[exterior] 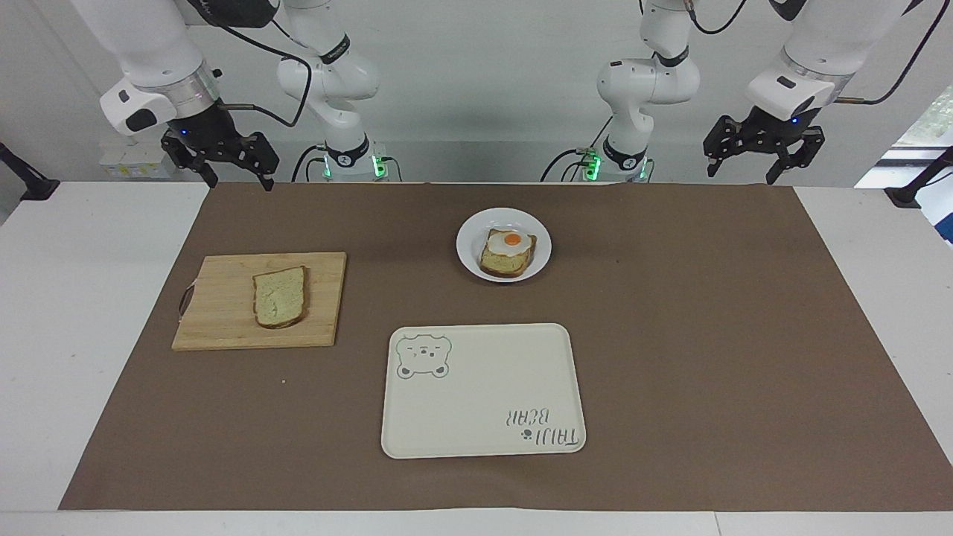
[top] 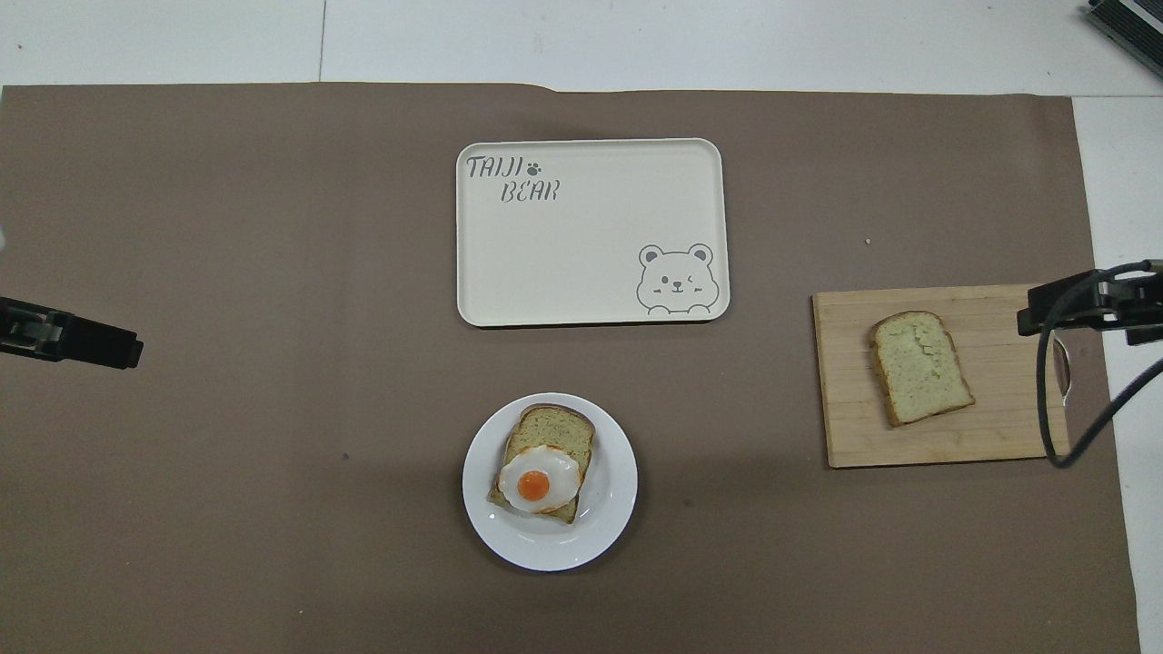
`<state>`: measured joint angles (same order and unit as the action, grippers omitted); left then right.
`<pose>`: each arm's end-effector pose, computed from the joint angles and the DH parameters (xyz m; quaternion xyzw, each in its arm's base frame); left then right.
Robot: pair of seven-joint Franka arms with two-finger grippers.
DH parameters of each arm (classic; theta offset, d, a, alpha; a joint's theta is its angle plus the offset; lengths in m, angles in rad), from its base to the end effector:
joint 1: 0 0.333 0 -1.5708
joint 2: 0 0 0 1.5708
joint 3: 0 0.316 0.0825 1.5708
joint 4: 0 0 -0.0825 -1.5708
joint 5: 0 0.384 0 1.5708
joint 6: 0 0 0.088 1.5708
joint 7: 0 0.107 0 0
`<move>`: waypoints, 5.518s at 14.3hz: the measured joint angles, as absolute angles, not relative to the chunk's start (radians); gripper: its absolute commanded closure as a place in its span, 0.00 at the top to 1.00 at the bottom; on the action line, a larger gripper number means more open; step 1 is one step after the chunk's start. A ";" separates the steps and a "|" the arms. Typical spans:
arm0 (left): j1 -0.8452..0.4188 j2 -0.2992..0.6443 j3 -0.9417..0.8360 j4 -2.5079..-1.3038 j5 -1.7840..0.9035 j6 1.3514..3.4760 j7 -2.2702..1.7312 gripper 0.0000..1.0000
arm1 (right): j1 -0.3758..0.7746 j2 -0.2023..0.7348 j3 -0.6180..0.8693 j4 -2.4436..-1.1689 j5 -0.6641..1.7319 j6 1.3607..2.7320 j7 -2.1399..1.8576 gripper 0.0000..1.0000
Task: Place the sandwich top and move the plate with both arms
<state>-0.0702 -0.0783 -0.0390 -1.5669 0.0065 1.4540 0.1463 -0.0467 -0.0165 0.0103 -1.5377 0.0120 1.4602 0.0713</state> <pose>0.5146 -0.0566 0.6582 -0.9917 0.1270 0.0174 0.0044 0.5377 -0.0181 0.6396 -0.9981 0.0533 0.0306 0.0054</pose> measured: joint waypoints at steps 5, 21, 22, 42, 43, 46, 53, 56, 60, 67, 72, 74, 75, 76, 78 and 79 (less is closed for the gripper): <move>-0.070 -0.078 -0.039 -1.567 0.006 1.454 0.146 1.00 | -0.047 -0.019 0.008 -1.544 0.012 1.461 0.071 1.00; -0.070 -0.078 -0.039 -1.567 0.006 1.454 0.146 1.00 | -0.067 -0.051 0.006 -1.602 0.012 1.534 0.071 1.00; -0.070 -0.078 -0.039 -1.567 0.006 1.454 0.146 1.00 | -0.067 -0.052 0.006 -1.604 0.012 1.535 0.071 1.00; -0.070 -0.078 -0.039 -1.567 0.006 1.454 0.146 1.00 | -0.099 -0.061 0.006 -1.658 0.013 1.564 0.071 1.00; -0.070 -0.078 -0.039 -1.567 0.006 1.454 0.146 1.00 | -0.097 -0.061 0.008 -1.659 0.023 1.580 0.071 1.00; -0.070 -0.078 -0.039 -1.567 0.006 1.454 0.146 1.00 | -0.093 -0.061 0.019 -1.660 0.073 1.609 0.098 1.00; -0.070 -0.078 -0.039 -1.567 0.006 1.454 0.146 1.00 | -0.093 -0.061 0.020 -1.661 0.075 1.610 0.106 1.00; -0.070 -0.078 -0.039 -1.567 0.006 1.454 0.146 1.00 | -0.093 -0.061 0.020 -1.663 0.075 1.610 0.106 1.00; -0.070 -0.078 -0.039 -1.567 0.006 1.454 0.146 1.00 | -0.098 -0.072 0.017 -1.693 0.075 1.611 0.106 1.00; -0.070 -0.078 -0.039 -1.567 0.006 1.454 0.146 1.00 | -0.120 -0.074 0.014 -1.821 0.073 1.713 0.065 1.00; -0.070 -0.078 -0.039 -1.567 0.006 1.454 0.146 1.00 | -0.187 -0.041 0.013 -1.976 0.073 1.875 -0.116 1.00; -0.070 -0.078 -0.038 -1.567 0.006 1.454 0.146 1.00 | -0.214 -0.004 0.012 -2.013 0.073 1.952 -0.188 1.00; -0.070 -0.078 -0.038 -1.567 0.006 1.454 0.146 1.00 | -0.220 0.012 0.012 -2.026 0.073 1.982 -0.211 1.00; -0.070 -0.078 -0.037 -1.567 0.006 1.454 0.146 1.00 | -0.222 0.024 0.011 -2.037 0.073 2.004 -0.224 1.00; -0.070 -0.078 -0.037 -1.567 0.006 1.454 0.146 1.00 | -0.224 0.037 0.012 -2.064 0.073 2.036 -0.243 1.00; -0.070 -0.078 -0.037 -1.567 0.006 1.454 0.146 1.00 | -0.229 0.044 0.012 -2.085 0.073 2.066 -0.266 1.00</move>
